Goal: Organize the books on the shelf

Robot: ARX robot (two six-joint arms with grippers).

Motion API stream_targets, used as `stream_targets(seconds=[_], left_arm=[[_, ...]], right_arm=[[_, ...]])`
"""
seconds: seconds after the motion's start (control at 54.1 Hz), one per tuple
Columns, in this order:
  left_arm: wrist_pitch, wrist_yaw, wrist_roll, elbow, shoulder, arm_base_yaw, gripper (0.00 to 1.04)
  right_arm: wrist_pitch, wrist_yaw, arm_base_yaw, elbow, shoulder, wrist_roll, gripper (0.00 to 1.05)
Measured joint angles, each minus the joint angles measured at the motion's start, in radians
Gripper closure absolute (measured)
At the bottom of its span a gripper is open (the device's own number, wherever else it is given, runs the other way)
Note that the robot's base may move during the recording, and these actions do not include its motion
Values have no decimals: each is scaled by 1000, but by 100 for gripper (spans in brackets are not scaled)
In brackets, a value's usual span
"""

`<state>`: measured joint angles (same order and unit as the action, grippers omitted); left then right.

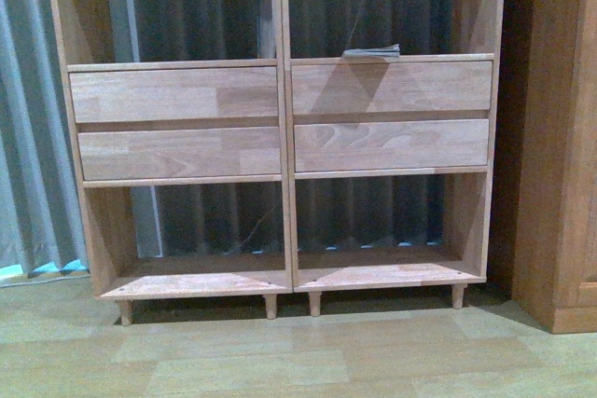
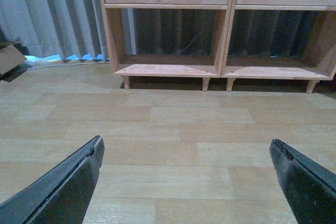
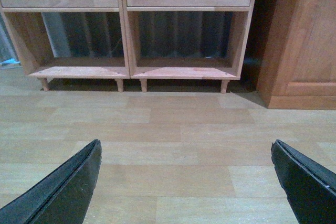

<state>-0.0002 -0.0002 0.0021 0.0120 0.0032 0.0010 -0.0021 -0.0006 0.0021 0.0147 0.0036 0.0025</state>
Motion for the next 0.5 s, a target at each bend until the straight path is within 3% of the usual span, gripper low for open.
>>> stream_targets(seconds=[0.499], left_arm=[[0, 0, 0, 0, 0, 0, 7]], right_arm=[[0, 0, 0, 0, 0, 0, 7]])
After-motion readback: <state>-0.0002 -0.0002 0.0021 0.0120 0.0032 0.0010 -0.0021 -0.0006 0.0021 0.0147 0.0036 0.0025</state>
